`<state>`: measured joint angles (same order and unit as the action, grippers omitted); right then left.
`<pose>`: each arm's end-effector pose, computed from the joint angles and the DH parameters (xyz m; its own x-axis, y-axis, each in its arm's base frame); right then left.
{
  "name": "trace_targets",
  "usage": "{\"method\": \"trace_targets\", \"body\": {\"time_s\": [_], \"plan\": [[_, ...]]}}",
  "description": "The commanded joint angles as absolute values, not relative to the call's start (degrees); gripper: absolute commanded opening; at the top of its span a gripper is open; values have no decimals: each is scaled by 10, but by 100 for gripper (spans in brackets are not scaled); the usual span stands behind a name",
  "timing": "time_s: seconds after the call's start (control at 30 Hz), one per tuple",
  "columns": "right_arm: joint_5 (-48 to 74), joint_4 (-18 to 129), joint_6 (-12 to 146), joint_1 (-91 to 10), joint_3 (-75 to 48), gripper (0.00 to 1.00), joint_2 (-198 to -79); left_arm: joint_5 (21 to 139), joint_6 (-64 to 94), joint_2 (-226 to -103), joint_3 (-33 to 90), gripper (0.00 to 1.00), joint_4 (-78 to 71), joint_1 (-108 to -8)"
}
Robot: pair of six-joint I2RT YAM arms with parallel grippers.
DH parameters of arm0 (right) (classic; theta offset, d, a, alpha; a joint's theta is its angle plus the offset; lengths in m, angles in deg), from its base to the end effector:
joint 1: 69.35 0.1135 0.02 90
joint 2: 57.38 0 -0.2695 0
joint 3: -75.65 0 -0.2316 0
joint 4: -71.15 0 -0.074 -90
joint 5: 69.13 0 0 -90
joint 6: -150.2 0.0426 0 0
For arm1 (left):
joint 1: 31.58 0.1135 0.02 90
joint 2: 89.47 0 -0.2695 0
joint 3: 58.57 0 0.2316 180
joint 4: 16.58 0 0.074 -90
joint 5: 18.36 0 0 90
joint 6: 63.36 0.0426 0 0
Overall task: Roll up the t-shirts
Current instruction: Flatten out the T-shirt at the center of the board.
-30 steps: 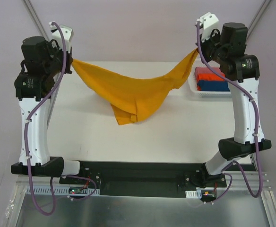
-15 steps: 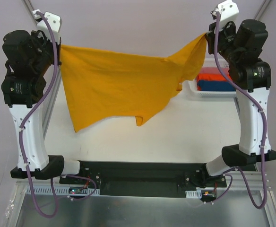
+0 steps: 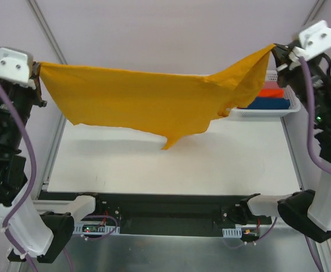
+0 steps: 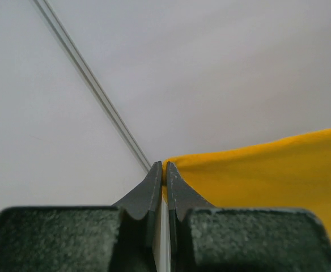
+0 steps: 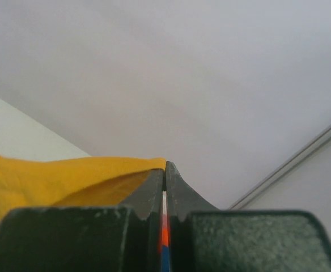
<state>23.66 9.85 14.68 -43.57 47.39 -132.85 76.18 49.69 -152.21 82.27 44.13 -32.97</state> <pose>0.1089 0.0503 0.6295 0.4427 -0.5776 -0.6859 -0.1087 0.7247 -0.6805 0.0554 -0.0047 0.6145 0.3140 0.3828 -0.8688 -0.0252 0.9182 0.3954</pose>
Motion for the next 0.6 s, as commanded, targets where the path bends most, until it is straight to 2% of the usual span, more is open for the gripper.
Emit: {"method": "trace_targets", "body": {"time_s": [0.0, 0.2, 0.33, 0.43, 0.5, 0.53, 0.57], "plan": [[258, 113, 120, -446, 508, 0, -1275, 767, 504, -1507, 888, 0, 420, -323], [209, 110, 167, -500, 552, 0, -1255, 773, 513, -1495, 930, 0, 419, -319], [136, 118, 235, -562, 544, 0, -1244, 782, 499, -1497, 947, 0, 415, -302], [118, 138, 263, -570, 519, 0, -1250, 796, 493, -1520, 958, 0, 413, -295], [109, 156, 257, -570, 488, 0, -1258, 801, 495, -1524, 918, 0, 414, -295], [107, 167, 253, -570, 433, 0, -1259, 813, 498, -1519, 890, 0, 414, -295], [99, 190, 251, -570, 403, 0, -1258, 819, 508, -1513, 814, 0, 412, -296]]}}
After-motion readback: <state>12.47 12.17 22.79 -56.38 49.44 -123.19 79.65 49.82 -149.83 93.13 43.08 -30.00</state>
